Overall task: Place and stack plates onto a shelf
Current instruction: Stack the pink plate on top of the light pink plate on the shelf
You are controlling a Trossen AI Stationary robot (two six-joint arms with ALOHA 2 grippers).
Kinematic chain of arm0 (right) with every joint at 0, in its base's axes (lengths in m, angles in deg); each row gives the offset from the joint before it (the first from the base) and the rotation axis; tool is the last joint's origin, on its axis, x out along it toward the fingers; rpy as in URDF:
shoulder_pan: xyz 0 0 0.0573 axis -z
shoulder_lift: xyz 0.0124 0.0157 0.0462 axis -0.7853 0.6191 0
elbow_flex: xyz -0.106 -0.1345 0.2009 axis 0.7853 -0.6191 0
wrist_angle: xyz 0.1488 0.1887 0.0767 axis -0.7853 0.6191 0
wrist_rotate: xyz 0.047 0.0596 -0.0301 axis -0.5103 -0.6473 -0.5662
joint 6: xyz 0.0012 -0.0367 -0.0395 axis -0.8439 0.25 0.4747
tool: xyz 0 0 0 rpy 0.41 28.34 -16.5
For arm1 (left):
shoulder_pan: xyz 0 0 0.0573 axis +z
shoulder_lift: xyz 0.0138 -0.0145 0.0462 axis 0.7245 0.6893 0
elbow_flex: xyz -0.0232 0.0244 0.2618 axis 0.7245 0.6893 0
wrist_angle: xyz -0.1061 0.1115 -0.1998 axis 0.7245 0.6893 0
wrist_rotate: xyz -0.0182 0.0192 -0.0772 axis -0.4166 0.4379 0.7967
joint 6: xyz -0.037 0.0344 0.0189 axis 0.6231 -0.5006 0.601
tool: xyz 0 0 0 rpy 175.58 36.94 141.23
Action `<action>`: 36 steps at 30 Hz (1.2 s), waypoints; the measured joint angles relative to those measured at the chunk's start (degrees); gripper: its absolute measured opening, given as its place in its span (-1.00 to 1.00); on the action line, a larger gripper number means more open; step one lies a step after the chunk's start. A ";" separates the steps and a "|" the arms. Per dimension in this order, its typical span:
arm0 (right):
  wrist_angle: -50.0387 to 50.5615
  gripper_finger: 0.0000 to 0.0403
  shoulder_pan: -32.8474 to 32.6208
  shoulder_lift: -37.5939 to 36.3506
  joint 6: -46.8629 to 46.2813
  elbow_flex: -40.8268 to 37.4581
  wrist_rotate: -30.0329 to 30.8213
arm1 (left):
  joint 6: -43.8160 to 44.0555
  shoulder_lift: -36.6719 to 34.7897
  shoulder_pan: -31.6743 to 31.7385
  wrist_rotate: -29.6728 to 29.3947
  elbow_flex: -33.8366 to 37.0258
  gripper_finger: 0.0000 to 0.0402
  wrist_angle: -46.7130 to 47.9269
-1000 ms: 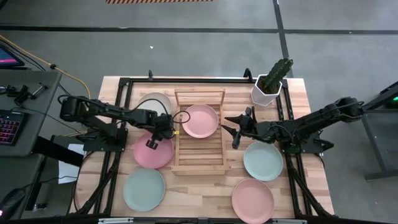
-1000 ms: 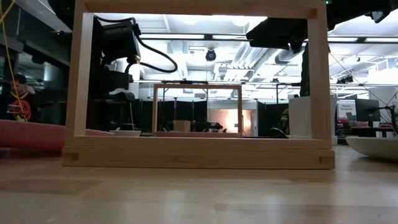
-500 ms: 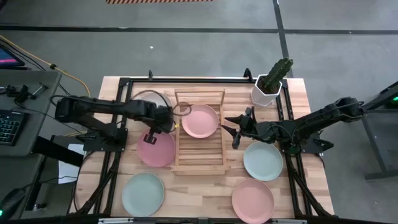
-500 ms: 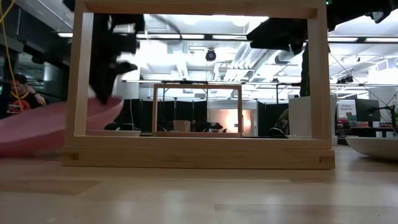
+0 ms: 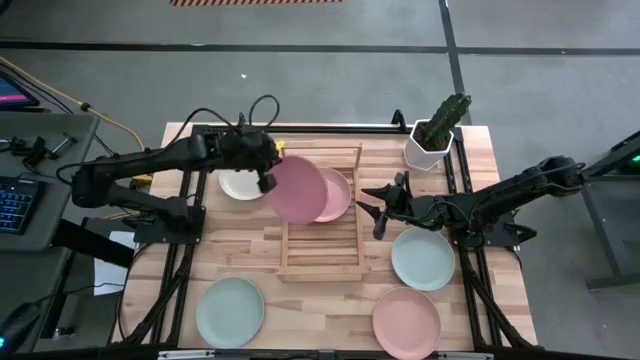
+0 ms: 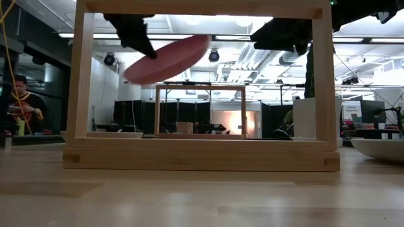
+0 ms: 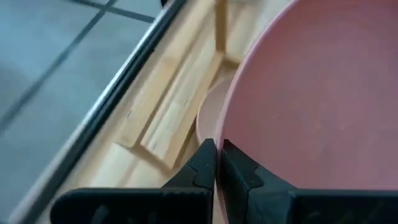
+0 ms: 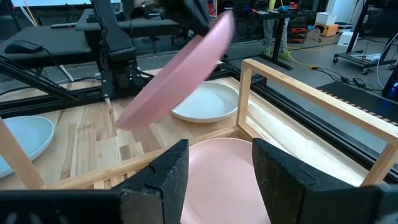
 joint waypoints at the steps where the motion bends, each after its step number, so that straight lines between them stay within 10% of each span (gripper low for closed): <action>1: -0.02 -0.20 0.00 0.00 0.02 0.00 -0.02 | 2.61 0.27 0.18 0.63 0.71 -1.00 -1.83; 16: -0.02 -0.20 0.01 0.00 0.13 0.00 0.00 | 18.37 2.49 0.16 -0.34 20.70 -1.00 -30.48; 36: 0.35 -0.20 1.84 0.00 -1.42 0.00 -0.02 | 18.52 15.64 -1.11 -4.44 22.46 -1.00 -45.69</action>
